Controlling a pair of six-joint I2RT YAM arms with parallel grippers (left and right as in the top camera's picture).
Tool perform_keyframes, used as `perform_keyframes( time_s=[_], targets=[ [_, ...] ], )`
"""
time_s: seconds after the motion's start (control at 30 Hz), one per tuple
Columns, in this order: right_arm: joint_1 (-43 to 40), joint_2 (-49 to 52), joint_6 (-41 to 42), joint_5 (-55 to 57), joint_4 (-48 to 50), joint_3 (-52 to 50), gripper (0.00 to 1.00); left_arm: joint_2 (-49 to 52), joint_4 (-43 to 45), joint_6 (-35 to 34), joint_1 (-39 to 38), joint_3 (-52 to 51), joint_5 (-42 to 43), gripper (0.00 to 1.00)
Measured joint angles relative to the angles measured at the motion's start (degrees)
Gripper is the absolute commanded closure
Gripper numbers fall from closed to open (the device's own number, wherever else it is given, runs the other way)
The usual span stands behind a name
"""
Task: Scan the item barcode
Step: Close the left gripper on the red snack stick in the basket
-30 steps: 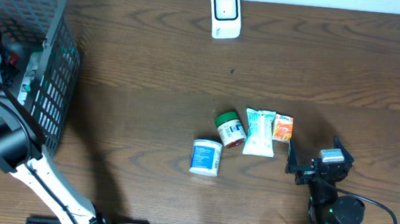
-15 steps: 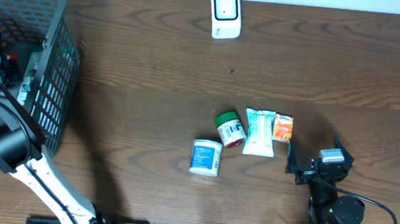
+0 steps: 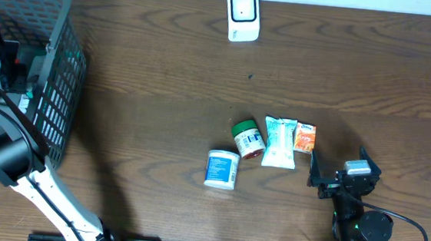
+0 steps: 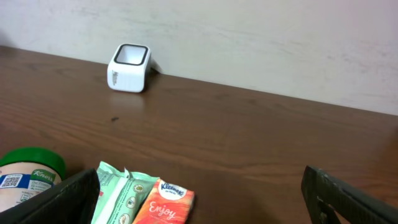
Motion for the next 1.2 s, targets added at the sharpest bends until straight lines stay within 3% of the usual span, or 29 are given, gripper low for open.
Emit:
perform_keyframes(
  time_s=[0.43,1.2],
  targets=[
    [0.00,0.00,0.00,0.00,0.00,0.00,0.01,0.00,2.60,8.13,2.32,0.00,-0.35,0.46],
    [0.00,0.00,0.00,0.00,0.00,0.00,0.01,0.07,6.88,8.61,6.88,-3.82,8.87,0.46]
  ],
)
